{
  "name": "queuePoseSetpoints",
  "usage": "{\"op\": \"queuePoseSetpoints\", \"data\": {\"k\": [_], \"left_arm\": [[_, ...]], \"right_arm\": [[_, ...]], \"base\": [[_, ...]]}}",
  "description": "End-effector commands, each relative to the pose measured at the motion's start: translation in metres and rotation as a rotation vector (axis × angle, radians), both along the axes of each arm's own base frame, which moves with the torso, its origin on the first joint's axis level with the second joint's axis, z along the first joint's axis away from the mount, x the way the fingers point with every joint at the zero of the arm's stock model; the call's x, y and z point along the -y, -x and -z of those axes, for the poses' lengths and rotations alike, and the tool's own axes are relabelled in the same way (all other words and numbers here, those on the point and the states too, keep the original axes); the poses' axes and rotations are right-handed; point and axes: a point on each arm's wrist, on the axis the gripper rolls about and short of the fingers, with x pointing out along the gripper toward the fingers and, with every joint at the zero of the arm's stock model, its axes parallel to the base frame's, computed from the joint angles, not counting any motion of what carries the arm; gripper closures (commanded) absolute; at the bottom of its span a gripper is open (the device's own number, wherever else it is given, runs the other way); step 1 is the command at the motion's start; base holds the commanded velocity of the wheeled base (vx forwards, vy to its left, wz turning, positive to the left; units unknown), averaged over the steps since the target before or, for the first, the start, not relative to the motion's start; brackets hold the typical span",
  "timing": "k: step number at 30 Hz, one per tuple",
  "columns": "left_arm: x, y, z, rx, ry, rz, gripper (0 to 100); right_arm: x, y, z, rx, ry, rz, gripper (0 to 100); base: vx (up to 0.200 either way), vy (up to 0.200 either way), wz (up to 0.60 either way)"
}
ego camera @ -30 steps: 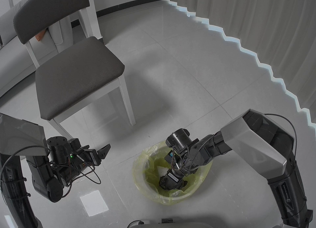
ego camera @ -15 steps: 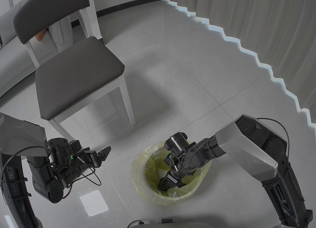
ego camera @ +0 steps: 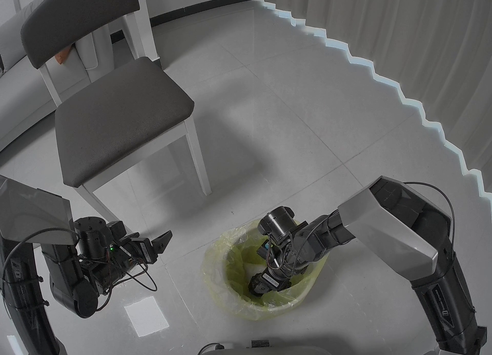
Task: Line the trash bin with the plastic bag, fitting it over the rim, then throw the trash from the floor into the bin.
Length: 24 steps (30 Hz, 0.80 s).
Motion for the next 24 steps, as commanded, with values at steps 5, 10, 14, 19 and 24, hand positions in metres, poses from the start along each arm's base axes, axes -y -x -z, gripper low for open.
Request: {"op": "queuePoseSetpoints", "data": {"k": [5,10,14,19,24], "left_arm": [[0.001,0.002,-0.003,0.016,0.003,0.003,0],[0.001,0.002,-0.005,0.023,0.004,0.005,0],[0.001,0.008,-0.008,0.020,0.004,0.009,0],[-0.001,0.013,-0.009,0.011,0.002,0.003,0],[-0.002,0.016,-0.010,0.008,0.001,0.003,0]], "right_arm": [[0.006,0.009,-0.031,0.023,-0.020,0.000,0],[0.012,0.017,-0.046,0.030,-0.024,0.000,0],[0.013,0.020,-0.053,0.054,-0.024,0.007,0],[0.009,0.024,-0.051,0.060,-0.025,-0.005,0],[-0.003,0.041,-0.041,0.110,0.081,-0.049,0]], "base": [[0.000,0.000,0.00],[0.000,0.000,0.00],[0.000,0.000,0.00],[0.000,0.000,0.00],[0.000,0.000,0.00]]}}
